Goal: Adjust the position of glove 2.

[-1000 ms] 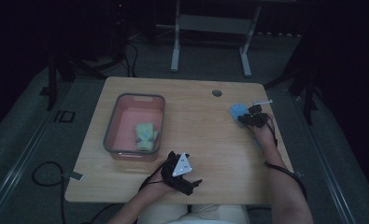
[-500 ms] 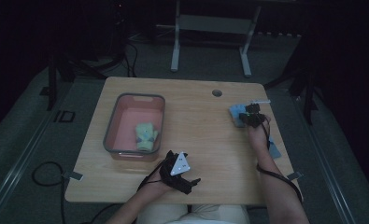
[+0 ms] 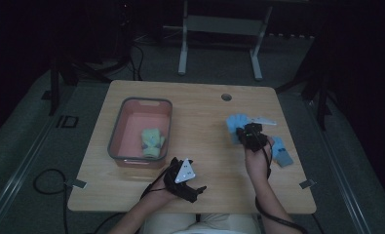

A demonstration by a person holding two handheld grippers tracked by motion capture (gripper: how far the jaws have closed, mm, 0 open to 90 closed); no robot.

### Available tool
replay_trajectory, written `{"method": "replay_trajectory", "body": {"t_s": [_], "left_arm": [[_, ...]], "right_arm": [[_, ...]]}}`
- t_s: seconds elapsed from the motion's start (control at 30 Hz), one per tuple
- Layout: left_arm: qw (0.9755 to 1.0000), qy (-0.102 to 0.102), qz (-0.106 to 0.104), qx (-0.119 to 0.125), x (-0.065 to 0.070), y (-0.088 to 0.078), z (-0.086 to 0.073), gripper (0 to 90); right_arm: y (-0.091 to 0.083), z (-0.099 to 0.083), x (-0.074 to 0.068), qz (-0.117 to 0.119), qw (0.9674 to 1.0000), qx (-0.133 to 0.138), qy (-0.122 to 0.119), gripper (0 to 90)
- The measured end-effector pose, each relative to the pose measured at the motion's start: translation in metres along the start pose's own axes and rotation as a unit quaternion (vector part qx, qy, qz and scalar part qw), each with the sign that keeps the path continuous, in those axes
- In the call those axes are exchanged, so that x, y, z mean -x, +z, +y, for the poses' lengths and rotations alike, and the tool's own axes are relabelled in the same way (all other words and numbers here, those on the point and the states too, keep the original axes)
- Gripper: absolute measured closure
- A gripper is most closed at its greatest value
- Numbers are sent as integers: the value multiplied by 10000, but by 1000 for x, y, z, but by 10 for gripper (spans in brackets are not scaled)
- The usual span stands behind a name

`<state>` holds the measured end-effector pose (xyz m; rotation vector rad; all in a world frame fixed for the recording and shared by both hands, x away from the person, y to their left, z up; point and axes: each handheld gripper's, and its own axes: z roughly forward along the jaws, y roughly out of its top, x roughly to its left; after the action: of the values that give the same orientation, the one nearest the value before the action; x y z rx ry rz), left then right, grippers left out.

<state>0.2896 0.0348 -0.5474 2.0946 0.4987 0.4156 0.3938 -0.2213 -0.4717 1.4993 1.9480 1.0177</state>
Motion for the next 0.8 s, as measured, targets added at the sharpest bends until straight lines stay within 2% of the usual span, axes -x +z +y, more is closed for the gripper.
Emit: {"method": "replay_trajectory", "body": {"t_s": [0.07,0.17,0.3,0.4,0.47,0.67,0.8], "left_arm": [[10000,-5,-2,7,0,0,0,15],[10000,-9,21,16,0,0,1,15],[9999,-38,110,32,1,1,0,15],[9997,11,226,20,2,1,-1,15],[9997,7,241,8,2,1,-1,15],[9998,-18,214,17,1,1,-1,15],[9998,-23,211,19,1,1,-1,15]], "right_arm": [[-6,-4,-13,-34,9998,14,-185,880],[-17,-10,-27,27,9997,46,-228,880],[-28,-18,-34,209,9997,56,-74,879],[-32,-27,-38,150,9999,33,14,879],[-29,-35,-41,56,10000,1,19,879],[-4,-58,-51,170,9991,-379,97,879],[7,-65,-55,260,9981,-513,206,879]]}}
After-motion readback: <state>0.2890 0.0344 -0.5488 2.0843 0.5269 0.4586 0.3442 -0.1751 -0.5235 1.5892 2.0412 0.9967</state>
